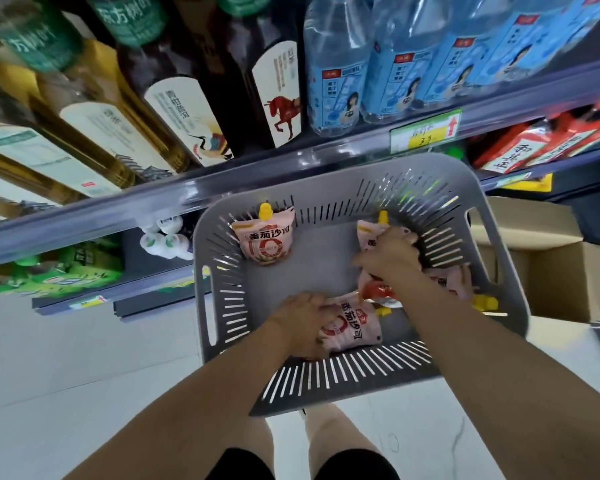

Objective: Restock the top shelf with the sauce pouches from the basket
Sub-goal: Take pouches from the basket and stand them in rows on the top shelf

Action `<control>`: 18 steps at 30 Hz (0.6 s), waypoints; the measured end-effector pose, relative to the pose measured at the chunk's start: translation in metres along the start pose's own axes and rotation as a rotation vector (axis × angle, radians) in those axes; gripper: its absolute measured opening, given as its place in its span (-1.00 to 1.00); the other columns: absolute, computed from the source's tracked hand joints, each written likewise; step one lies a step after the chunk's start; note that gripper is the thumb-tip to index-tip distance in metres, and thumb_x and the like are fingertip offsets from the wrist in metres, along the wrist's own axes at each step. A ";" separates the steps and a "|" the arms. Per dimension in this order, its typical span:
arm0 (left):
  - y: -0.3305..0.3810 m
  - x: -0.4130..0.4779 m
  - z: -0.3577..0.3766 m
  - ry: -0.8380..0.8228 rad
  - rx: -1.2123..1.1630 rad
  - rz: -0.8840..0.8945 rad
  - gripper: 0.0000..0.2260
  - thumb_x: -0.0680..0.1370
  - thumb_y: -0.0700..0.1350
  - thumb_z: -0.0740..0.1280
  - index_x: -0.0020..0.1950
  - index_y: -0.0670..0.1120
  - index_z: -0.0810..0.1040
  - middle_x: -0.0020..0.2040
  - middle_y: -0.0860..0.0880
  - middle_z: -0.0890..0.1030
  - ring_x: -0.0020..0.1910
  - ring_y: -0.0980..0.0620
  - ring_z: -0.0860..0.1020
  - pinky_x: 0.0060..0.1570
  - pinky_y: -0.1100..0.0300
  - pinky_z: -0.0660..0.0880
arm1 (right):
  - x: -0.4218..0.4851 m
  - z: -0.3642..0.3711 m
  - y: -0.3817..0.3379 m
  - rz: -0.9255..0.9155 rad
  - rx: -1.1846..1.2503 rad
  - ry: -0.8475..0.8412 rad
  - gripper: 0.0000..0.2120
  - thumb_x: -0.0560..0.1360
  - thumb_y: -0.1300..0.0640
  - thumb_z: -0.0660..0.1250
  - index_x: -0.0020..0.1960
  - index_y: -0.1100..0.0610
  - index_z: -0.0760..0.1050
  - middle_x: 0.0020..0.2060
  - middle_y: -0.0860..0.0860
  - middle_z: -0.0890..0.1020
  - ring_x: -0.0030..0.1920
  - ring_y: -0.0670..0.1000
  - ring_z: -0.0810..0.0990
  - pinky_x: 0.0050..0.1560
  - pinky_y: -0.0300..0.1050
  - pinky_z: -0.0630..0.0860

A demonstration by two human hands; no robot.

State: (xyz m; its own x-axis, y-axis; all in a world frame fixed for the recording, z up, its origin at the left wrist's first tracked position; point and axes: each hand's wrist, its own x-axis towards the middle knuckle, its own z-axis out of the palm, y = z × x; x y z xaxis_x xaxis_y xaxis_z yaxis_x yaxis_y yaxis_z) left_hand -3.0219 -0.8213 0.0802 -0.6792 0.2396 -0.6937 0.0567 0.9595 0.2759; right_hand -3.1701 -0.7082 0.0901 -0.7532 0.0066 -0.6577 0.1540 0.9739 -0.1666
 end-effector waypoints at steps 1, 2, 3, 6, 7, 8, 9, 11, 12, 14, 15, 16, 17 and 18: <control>-0.002 0.001 0.004 0.020 -0.007 -0.004 -0.23 0.41 0.24 0.37 0.53 0.07 0.14 0.44 -0.10 0.24 0.39 -0.13 0.24 0.38 -0.03 0.19 | -0.002 -0.006 0.000 -0.020 0.042 -0.023 -0.04 0.28 -0.07 0.51 0.47 0.24 0.09 0.38 0.26 0.21 0.34 0.29 0.32 0.28 0.14 0.41; -0.003 0.002 0.005 0.034 -0.026 -0.018 -0.20 0.39 0.23 0.39 0.53 0.08 0.12 0.43 -0.10 0.23 0.39 -0.14 0.23 0.39 -0.03 0.20 | -0.005 -0.013 0.000 -0.035 0.072 -0.049 -0.08 0.31 -0.08 0.48 0.48 0.23 0.10 0.38 0.27 0.22 0.34 0.29 0.33 0.29 0.11 0.41; -0.005 0.003 0.006 0.039 -0.058 -0.030 -0.18 0.37 0.22 0.41 0.53 0.09 0.11 0.41 -0.10 0.23 0.38 -0.15 0.23 0.38 -0.02 0.23 | -0.009 -0.020 0.000 -0.049 0.092 -0.075 -0.11 0.34 -0.09 0.47 0.48 0.22 0.11 0.38 0.27 0.22 0.35 0.28 0.33 0.28 0.08 0.39; -0.007 0.004 0.004 0.058 -0.127 -0.041 -0.17 0.36 0.19 0.44 0.52 0.09 0.10 0.37 -0.10 0.26 0.34 -0.12 0.28 0.35 0.00 0.33 | -0.020 -0.039 0.004 -0.064 0.148 -0.114 -0.14 0.36 -0.09 0.47 0.48 0.19 0.15 0.38 0.23 0.26 0.36 0.22 0.33 0.24 0.01 0.39; -0.009 0.003 0.003 0.082 -0.141 -0.063 -0.16 0.36 0.19 0.44 0.52 0.09 0.10 0.37 -0.10 0.27 0.33 -0.12 0.30 0.34 0.00 0.34 | -0.023 -0.044 0.005 -0.065 0.165 -0.118 -0.15 0.36 -0.08 0.46 0.49 0.20 0.15 0.38 0.23 0.26 0.36 0.22 0.33 0.24 -0.01 0.39; -0.012 0.002 0.004 0.100 -0.171 -0.107 -0.16 0.35 0.18 0.44 0.53 0.09 0.10 0.37 -0.11 0.27 0.33 -0.13 0.30 0.34 0.00 0.33 | -0.026 -0.049 0.007 -0.070 0.175 -0.112 -0.15 0.37 -0.07 0.45 0.49 0.21 0.14 0.39 0.24 0.25 0.37 0.21 0.33 0.22 -0.03 0.38; -0.015 0.000 0.004 0.115 -0.217 -0.165 -0.15 0.36 0.17 0.44 0.53 0.08 0.09 0.38 -0.13 0.26 0.33 -0.15 0.30 0.35 0.00 0.31 | -0.028 -0.053 0.009 -0.065 0.185 -0.108 -0.15 0.37 -0.05 0.45 0.49 0.21 0.13 0.39 0.24 0.25 0.37 0.21 0.32 0.20 -0.04 0.38; -0.021 -0.001 0.005 0.146 -0.311 -0.301 -0.15 0.38 0.18 0.42 0.54 0.06 0.06 0.41 -0.16 0.24 0.36 -0.18 0.28 0.38 -0.02 0.27 | -0.030 -0.056 0.013 -0.054 0.224 -0.136 -0.12 0.33 -0.05 0.46 0.49 0.19 0.13 0.40 0.23 0.25 0.37 0.21 0.33 0.16 -0.05 0.38; -0.023 0.000 0.005 0.172 -0.335 -0.364 -0.16 0.38 0.20 0.41 0.54 0.04 0.06 0.42 -0.16 0.25 0.37 -0.19 0.28 0.38 -0.03 0.27 | -0.030 -0.055 0.016 -0.040 0.261 -0.152 -0.10 0.29 -0.06 0.47 0.49 0.18 0.14 0.39 0.21 0.28 0.37 0.21 0.33 0.17 -0.05 0.38; -0.021 0.002 0.002 0.228 -0.328 -0.449 -0.11 0.34 0.26 0.40 0.53 -0.01 0.08 0.43 -0.15 0.25 0.38 -0.19 0.29 0.38 -0.05 0.27 | -0.032 -0.053 0.017 0.005 0.368 -0.189 -0.03 0.16 -0.11 0.49 0.46 0.16 0.19 0.35 0.18 0.36 0.33 0.21 0.38 0.23 0.04 0.42; -0.018 0.005 0.000 0.238 -0.333 -0.474 -0.05 0.31 0.30 0.41 0.53 -0.03 0.05 0.45 -0.14 0.23 0.40 -0.19 0.27 0.39 -0.06 0.25 | -0.032 -0.050 0.019 0.043 0.428 -0.205 0.01 0.09 -0.13 0.49 0.44 0.14 0.22 0.32 0.17 0.40 0.29 0.21 0.41 0.21 0.08 0.44; -0.014 0.008 -0.002 0.234 -0.353 -0.493 0.02 0.28 0.33 0.43 0.54 -0.05 0.00 0.47 -0.14 0.19 0.43 -0.19 0.24 0.39 -0.08 0.22 | -0.032 -0.047 0.020 0.069 0.493 -0.223 0.02 0.06 -0.13 0.48 0.44 0.14 0.24 0.29 0.16 0.43 0.25 0.21 0.44 0.16 0.08 0.46; -0.011 0.012 -0.004 0.224 -0.373 -0.506 0.08 0.26 0.34 0.46 0.56 -0.05 -0.05 0.48 -0.14 0.15 0.45 -0.20 0.20 0.39 -0.09 0.21 | -0.033 -0.045 0.022 0.098 0.573 -0.249 0.01 0.07 -0.12 0.48 0.44 0.16 0.24 0.27 0.15 0.45 0.21 0.20 0.47 0.10 0.04 0.47; -0.008 0.017 -0.005 0.214 -0.382 -0.516 0.13 0.24 0.32 0.49 0.56 -0.06 -0.09 0.49 -0.15 0.12 0.46 -0.20 0.18 0.39 -0.10 0.22 | -0.033 -0.042 0.023 0.129 0.671 -0.287 -0.04 0.13 -0.12 0.48 0.43 0.18 0.24 0.23 0.15 0.48 0.15 0.18 0.51 0.02 -0.01 0.49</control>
State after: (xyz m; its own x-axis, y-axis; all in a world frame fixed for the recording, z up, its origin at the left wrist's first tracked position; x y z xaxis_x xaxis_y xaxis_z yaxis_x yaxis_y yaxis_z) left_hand -3.0376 -0.8252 0.0696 -0.6820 -0.3071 -0.6637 -0.5493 0.8143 0.1876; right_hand -3.1685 -0.6764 0.1389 -0.5204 -0.0375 -0.8531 0.6567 0.6211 -0.4279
